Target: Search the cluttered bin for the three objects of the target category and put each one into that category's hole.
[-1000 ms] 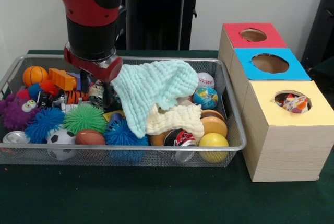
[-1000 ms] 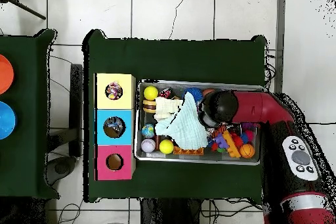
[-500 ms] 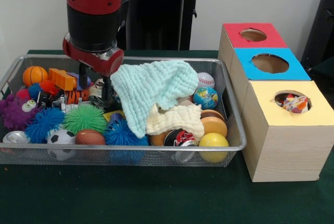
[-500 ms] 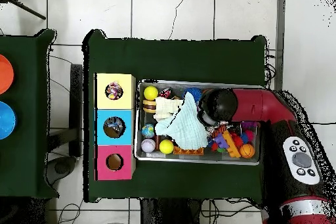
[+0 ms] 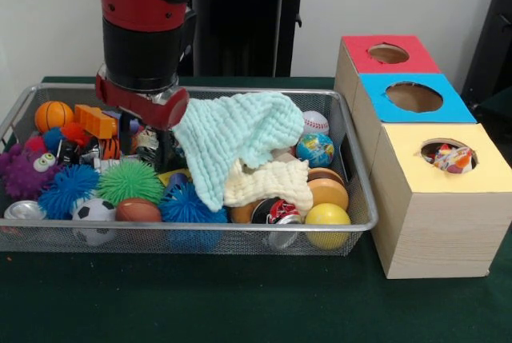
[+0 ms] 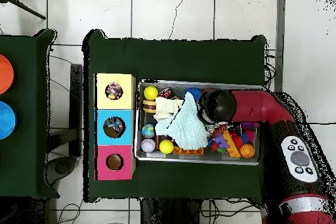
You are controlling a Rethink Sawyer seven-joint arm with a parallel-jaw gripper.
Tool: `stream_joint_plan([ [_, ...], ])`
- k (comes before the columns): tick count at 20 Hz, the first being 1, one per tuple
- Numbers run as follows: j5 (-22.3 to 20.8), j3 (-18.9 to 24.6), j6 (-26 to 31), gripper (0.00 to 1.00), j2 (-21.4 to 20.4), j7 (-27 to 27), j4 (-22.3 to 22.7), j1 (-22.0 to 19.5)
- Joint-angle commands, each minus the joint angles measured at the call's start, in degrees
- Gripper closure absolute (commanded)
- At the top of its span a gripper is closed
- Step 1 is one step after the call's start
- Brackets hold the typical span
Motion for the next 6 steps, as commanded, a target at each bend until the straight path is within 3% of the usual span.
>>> stream_joint_plan([
  [1,-5.98,-3.06,-8.44,0.0,3.67,-0.19,2.43,0.41],
  [6,-6.25,-3.99,-10.16,0.0,5.17,-0.94,1.5,0.61],
])
